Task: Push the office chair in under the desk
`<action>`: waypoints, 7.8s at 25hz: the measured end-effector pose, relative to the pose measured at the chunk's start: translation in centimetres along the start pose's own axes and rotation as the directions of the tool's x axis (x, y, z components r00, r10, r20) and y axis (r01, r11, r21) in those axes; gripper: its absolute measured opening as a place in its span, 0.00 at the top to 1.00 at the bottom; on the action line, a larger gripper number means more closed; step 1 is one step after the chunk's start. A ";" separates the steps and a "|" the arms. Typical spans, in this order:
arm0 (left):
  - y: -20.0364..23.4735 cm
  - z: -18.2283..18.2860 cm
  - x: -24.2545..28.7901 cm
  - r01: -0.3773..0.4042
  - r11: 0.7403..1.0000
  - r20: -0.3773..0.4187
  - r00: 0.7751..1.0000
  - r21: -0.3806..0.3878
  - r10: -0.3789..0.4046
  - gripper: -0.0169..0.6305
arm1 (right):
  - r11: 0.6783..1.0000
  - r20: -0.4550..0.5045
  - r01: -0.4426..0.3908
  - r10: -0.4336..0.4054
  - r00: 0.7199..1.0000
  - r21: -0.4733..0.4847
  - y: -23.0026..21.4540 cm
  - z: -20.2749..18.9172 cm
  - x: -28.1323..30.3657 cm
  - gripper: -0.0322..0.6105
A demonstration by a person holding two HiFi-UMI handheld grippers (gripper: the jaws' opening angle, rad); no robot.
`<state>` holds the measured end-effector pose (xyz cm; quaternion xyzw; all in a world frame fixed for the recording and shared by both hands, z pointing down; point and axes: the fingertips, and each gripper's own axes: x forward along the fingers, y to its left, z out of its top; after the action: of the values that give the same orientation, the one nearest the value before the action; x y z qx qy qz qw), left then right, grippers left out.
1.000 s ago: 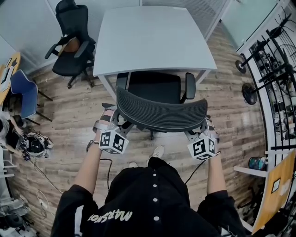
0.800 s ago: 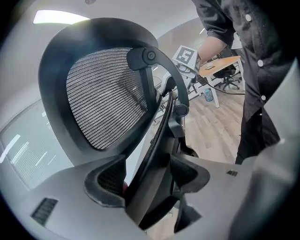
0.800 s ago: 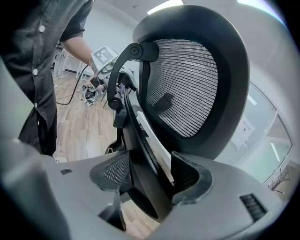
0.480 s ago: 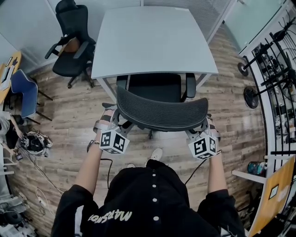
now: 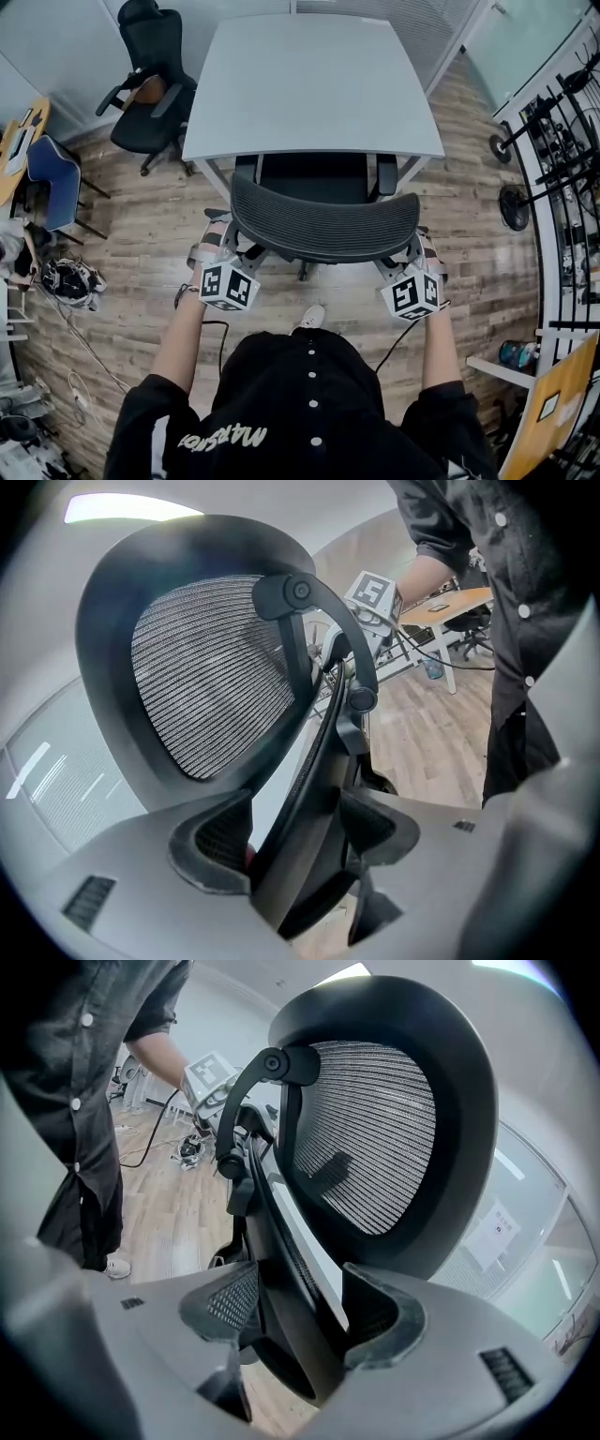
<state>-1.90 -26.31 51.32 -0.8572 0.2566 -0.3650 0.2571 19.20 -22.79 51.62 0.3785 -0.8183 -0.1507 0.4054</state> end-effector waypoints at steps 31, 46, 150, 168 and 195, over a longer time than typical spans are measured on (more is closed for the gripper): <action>2.0 2.3 5.4 -0.047 0.998 -0.054 0.998 -0.040 0.045 0.50 | 0.998 0.043 -0.041 0.044 0.998 -0.048 -6.2 -3.3 2.7 0.49; 3.0 3.2 7.6 -0.052 0.997 -0.068 0.996 -0.048 0.049 0.50 | 0.997 0.049 -0.055 0.058 0.997 -0.057 -8.8 -4.5 3.6 0.49; 15.0 3.4 8.9 -0.180 0.918 0.044 0.977 -0.354 0.209 0.81 | 0.892 0.137 0.132 -0.209 0.968 0.432 -22.5 -4.0 5.5 0.77; 19.8 7.6 -0.4 -0.203 0.678 0.202 0.860 -0.706 0.468 0.94 | 0.656 0.254 0.179 -0.509 0.822 0.734 -22.9 1.6 -5.2 0.89; 19.7 6.4 -3.7 -0.342 0.607 0.097 0.813 -0.717 0.574 0.94 | 0.607 0.173 0.342 -0.631 0.756 0.717 -21.4 0.9 -9.0 0.91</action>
<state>-4.28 -36.86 33.29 -0.8403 0.5388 -0.0250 0.0546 32.60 -30.46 34.33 0.6663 -0.7445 -0.0420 0.0092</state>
